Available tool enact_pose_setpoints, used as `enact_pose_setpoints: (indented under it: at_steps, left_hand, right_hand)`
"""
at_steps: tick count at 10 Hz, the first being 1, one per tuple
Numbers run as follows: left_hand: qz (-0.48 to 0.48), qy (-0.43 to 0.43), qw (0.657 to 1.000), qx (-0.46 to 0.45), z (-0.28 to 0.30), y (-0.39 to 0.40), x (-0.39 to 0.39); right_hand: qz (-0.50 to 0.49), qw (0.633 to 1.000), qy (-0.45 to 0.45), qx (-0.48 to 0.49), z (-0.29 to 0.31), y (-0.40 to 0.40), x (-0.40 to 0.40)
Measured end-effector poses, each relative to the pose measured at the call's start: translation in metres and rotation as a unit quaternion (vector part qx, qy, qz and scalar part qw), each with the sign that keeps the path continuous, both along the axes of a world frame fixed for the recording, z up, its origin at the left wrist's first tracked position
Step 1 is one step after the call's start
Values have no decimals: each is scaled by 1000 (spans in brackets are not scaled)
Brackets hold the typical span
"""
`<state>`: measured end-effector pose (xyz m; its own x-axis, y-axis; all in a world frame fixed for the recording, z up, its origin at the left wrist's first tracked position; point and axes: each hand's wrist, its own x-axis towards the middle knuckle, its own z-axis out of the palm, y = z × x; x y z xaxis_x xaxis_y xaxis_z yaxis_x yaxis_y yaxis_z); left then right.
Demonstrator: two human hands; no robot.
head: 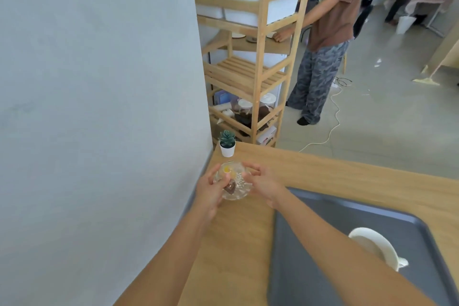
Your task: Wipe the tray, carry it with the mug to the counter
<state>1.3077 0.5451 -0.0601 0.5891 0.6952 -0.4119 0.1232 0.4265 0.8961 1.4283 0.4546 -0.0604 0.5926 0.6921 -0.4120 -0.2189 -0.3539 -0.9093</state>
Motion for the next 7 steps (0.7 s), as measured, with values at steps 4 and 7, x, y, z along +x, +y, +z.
enact_pose_setpoints:
  at_steps: [4,7]
  left_hand:
    - [10,41,996,83,-57,56,40]
    - [17,102,979,177,-55,58,42]
  right_hand:
    - [-55,998,3,-2,-42,53,18]
    - [17,997,-74,-11,-35,53,13]
